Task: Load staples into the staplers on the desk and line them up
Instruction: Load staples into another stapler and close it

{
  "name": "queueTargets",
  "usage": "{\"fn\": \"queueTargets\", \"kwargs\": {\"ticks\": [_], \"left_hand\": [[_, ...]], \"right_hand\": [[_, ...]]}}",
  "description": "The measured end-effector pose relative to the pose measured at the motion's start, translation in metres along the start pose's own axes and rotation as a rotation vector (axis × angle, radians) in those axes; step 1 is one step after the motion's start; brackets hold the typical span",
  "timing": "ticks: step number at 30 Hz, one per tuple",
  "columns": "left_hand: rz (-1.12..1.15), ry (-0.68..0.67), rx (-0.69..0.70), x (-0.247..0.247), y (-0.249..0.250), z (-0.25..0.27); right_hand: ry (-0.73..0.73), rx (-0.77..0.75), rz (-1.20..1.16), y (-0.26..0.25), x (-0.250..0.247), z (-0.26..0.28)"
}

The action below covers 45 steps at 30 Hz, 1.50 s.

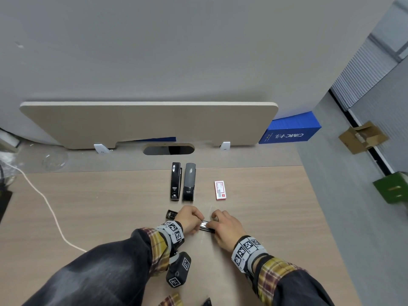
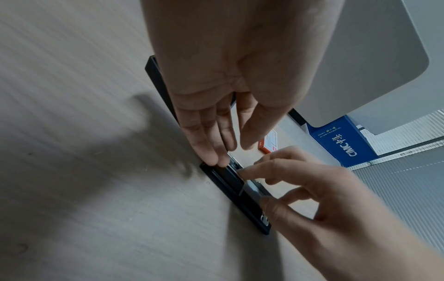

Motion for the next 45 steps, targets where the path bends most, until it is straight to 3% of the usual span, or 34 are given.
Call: {"fn": "queueTargets", "kwargs": {"ticks": [4,6,11,13,15,17,20,25,29,38,45], "left_hand": [[-0.041,-0.012,0.01,-0.002,0.0,0.001],[-0.116,0.045,0.054,-0.011,0.003,0.001],[-0.799,0.271,0.317,-0.042,0.029,0.016],[-1.053,0.219,0.32,-0.044,0.031,0.02],[-1.179,0.104,0.214,-0.046,0.02,0.021],[-1.178,0.014,0.141,-0.051,0.009,0.022],[-1.121,-0.048,0.168,-0.057,0.0,0.025],[-0.992,0.046,0.387,-0.05,0.02,0.038],[-1.036,0.05,0.504,-0.025,0.035,0.042],[-1.273,0.075,0.542,0.024,0.029,0.021],[-1.334,0.051,0.468,0.042,0.027,0.008]], "right_hand": [[0.028,0.02,-0.025,0.003,-0.001,0.006],[0.049,0.086,-0.055,0.007,-0.005,0.01],[-0.074,0.259,0.036,0.024,-0.012,0.017],[-0.11,0.336,0.066,0.026,-0.013,0.017],[-0.125,0.377,0.095,0.025,-0.013,0.015],[-0.13,0.397,0.114,0.023,-0.012,0.012],[-0.139,0.402,0.124,0.021,-0.008,0.008],[-0.117,0.384,0.092,0.015,-0.003,0.004],[-0.05,0.379,-0.004,0.012,-0.003,0.006],[-0.027,0.479,-0.09,0.037,-0.005,0.033],[-0.019,0.502,-0.122,0.04,-0.007,0.031]]}}
Point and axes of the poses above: each hand's wrist, its own z-axis away from the middle knuckle, its own x-axis out of the palm, y = z × x, the point moved 4 cm from there along -z, towards the middle knuckle, and after that the axes turned 3 degrees about -z, right-handed, at the moved point
